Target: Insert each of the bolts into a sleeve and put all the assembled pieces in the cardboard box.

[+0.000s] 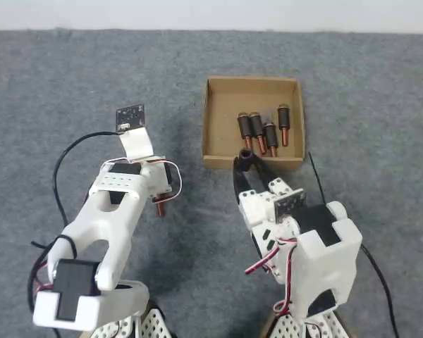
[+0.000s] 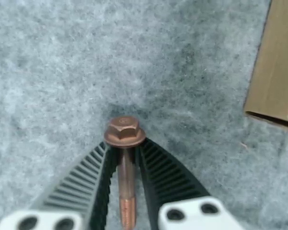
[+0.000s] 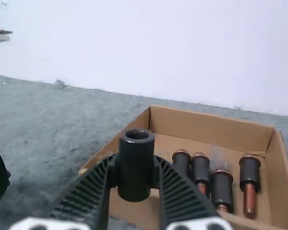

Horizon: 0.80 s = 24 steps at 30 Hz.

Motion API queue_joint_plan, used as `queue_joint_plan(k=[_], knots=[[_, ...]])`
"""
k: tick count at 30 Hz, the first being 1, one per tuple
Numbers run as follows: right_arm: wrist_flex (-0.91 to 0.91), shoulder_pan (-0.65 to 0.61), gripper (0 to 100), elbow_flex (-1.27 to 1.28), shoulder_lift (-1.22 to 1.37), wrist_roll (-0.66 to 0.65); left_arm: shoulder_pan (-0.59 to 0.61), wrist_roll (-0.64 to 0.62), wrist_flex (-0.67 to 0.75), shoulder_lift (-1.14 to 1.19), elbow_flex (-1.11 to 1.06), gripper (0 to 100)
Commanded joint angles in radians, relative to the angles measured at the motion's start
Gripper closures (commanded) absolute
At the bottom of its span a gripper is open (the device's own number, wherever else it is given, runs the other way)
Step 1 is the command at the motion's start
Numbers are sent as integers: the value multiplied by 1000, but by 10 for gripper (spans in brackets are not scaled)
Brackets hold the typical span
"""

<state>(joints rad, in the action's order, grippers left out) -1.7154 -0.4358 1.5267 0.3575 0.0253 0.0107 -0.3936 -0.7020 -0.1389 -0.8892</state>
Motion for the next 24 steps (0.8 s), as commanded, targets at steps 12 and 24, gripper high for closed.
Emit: queue_joint_plan(k=[12,24], knots=[[-45,-68,992,84,-15,-25,-5,8,180,-15,119,988],[-45,-84,992,84,-13,-25,-114,6,181,-17,357,988]])
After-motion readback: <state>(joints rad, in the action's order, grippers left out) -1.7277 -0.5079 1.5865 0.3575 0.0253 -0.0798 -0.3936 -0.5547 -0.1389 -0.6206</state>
